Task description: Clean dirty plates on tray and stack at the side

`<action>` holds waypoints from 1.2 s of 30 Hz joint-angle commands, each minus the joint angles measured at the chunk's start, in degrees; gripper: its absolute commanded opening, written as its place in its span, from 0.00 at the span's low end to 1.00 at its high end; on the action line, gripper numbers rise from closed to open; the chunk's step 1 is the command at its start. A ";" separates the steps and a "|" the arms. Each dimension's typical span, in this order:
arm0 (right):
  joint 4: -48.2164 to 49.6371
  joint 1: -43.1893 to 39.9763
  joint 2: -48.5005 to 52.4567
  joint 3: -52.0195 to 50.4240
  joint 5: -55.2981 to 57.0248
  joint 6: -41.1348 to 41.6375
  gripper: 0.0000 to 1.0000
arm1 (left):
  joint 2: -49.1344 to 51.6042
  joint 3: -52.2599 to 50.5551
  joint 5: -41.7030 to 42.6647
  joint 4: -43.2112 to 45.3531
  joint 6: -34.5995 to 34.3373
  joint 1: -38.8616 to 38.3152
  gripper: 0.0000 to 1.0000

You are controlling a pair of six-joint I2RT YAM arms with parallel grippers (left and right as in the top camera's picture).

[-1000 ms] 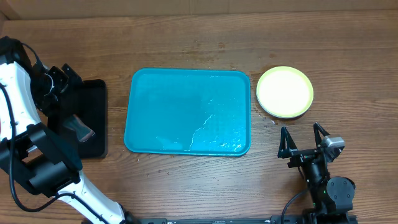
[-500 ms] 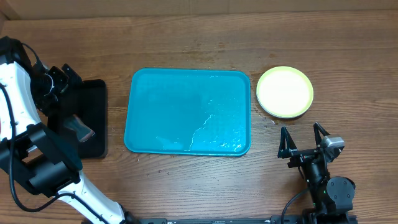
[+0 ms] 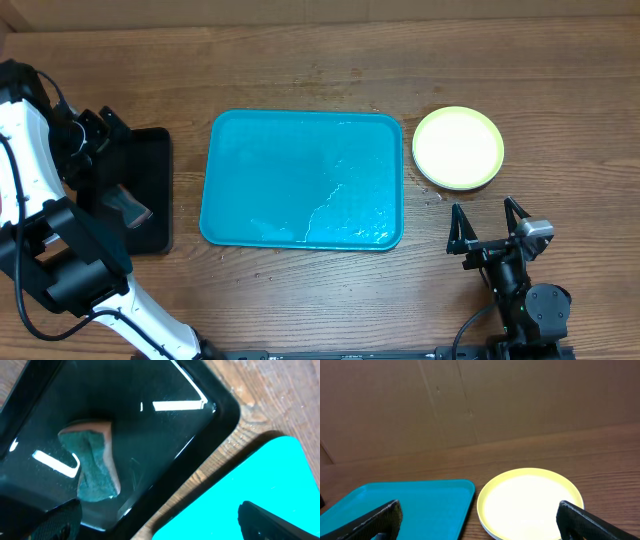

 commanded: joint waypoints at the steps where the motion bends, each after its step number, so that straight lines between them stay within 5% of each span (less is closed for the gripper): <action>1: 0.26 -0.22 -0.68 -0.61 0.35 -0.24 1.00 | -2.58 -0.52 -0.52 0.07 0.70 -1.22 0.99; 9: 0.26 -0.22 -0.68 -0.61 0.35 -0.24 1.00 | -20.59 -13.88 -0.57 13.53 7.13 -8.81 1.00; 20: 0.26 -0.22 -0.68 -0.61 0.35 -0.24 1.00 | -55.95 -51.76 -0.81 39.26 15.63 -26.69 1.00; 26: 0.26 -0.22 -0.68 -0.61 0.35 -0.24 1.00 | -74.79 -65.46 -0.83 40.46 17.66 -28.22 0.99; 32: 0.26 -0.22 -0.68 -0.61 0.35 -0.24 1.00 | -80.81 -70.38 -3.10 41.05 18.99 -28.28 1.00; 36: 0.26 -0.22 -0.68 -0.61 0.35 -0.24 1.00 | -85.05 -79.58 -5.55 48.98 19.15 -28.28 1.00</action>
